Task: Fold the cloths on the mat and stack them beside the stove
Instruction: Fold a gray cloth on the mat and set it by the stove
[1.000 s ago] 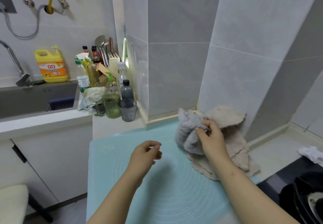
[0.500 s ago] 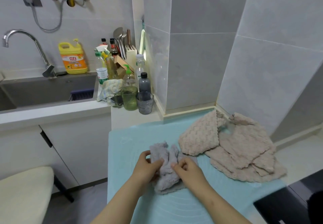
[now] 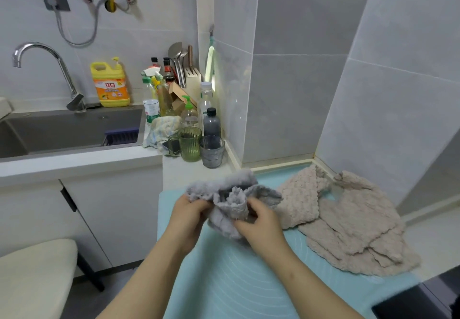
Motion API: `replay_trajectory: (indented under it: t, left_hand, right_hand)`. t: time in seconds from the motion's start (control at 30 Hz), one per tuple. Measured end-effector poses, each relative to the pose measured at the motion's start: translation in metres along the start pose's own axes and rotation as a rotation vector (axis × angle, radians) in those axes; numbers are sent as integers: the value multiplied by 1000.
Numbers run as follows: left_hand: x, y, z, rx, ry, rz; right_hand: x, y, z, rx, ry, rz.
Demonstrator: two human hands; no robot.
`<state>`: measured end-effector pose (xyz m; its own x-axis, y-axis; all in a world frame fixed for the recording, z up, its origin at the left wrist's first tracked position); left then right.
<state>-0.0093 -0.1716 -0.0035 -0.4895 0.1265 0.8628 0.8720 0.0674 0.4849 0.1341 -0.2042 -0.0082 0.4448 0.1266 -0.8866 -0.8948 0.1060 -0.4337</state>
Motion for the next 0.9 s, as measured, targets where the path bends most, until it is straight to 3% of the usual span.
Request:
replay_trajectory:
  t: [0.1,0.17,0.27,0.33,0.4,0.53,0.63,0.73,0.8,0.9]
  left_hand:
    - [13,-7,5,28,87,-126]
    - [7,-22,9,121,39,-20]
    - [-19,-50,11,257,-179,260]
    - [-31,-61,6,278,-324,404]
    - [-40,-71,7,333,-340,519]
    - [-41,-64,7,373,-147,508]
    - [-36,-49,3,248,-47,522]
    - [-38,-50,6,84,-69,735]
    - [-40,-53,7,-38,-193,863]
    - [-37,-64,9,57,-208,862]
  right_hand:
    - [-20,2,13,70,-177,-167]
    - [-20,7,16,22,-210,-421]
    - [8,17,12,-233,-5,-665]
    - [22,21,3,-343,202,-548]
    - [27,22,-1,-280,311,-436]
    - [32,23,5,-20,277,-396]
    - [37,34,12,-155,288,-327]
    - [43,43,10,-342,338,-451]
    - [49,44,8,-364,318,-524]
    - [49,35,5,-257,281,-438]
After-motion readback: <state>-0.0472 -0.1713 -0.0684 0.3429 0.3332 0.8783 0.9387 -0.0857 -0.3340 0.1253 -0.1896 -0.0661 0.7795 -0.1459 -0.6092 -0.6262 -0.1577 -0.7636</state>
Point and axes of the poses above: each hand's wrist, its own z-axis towards the middle knuckle, its own y-axis out of the palm, x = y × z, the point moved 2 cm from there along z, towards the middle knuckle, and after that the axes turned 11 degrees about -z, right-handed, at the moved point
